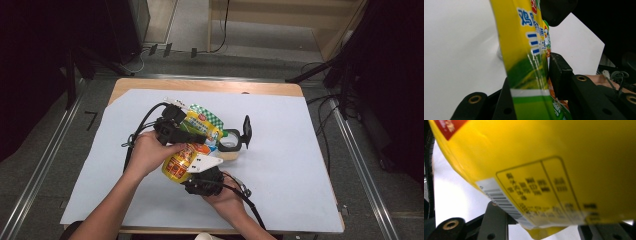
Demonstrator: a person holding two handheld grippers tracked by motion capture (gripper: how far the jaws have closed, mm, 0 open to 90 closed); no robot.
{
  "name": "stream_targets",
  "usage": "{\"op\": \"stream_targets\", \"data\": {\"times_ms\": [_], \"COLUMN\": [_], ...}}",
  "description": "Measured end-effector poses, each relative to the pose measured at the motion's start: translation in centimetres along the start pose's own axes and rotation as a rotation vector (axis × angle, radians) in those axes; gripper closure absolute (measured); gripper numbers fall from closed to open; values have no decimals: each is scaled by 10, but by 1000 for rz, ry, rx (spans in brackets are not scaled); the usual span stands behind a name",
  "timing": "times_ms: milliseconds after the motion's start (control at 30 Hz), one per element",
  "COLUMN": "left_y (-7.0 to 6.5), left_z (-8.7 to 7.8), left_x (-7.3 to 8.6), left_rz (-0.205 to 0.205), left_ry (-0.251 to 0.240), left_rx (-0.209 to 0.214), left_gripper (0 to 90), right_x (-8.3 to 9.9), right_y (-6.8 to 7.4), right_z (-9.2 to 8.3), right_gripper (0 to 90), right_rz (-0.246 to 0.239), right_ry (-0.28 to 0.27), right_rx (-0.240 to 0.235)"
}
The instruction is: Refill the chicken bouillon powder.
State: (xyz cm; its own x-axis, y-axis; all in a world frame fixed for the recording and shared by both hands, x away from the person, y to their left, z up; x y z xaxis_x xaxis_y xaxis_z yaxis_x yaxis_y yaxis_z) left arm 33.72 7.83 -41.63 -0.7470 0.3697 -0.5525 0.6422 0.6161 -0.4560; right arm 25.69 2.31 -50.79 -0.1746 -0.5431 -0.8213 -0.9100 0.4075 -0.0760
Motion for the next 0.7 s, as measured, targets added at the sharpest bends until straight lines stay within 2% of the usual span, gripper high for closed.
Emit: {"op": "stream_targets", "data": {"times_ms": [167,300,400,600,700], "left_y": [0,0,-1,0,-1], "left_z": [4,6,7,9,9], "left_x": [-2,-3,-2,1,2], "left_rz": [1,12,9,2,-4], "left_ry": [1,6,20,52,63], "left_rx": [-8,-12,3,1,23], "left_gripper": [722,689,683,636,619], "right_x": [0,0,0,2,3], "right_y": [1,-1,-2,-3,-4], "right_z": [-1,-3,-4,-3,-3], "right_gripper": [579,588,592,599,605], "right_rz": [16,47,51,70,72], "right_ry": [4,-8,-11,-9,-8], "right_rx": [5,-25,-25,-34,-30]}}
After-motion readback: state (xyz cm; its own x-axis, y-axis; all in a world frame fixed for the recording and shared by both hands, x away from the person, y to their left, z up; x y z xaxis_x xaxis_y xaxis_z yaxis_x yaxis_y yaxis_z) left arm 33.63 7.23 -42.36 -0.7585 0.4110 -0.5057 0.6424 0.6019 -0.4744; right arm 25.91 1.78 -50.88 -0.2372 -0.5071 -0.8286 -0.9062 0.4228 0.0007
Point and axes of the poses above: each handheld gripper's, and its own axes: z roughly forward along the jaws, x roughly out of its underside, y roughly to its left, the point moved 6 cm from there along z, roughly forward along the jaws, and after that the axes turned 8 degrees about -z, right-handed, at the moved point
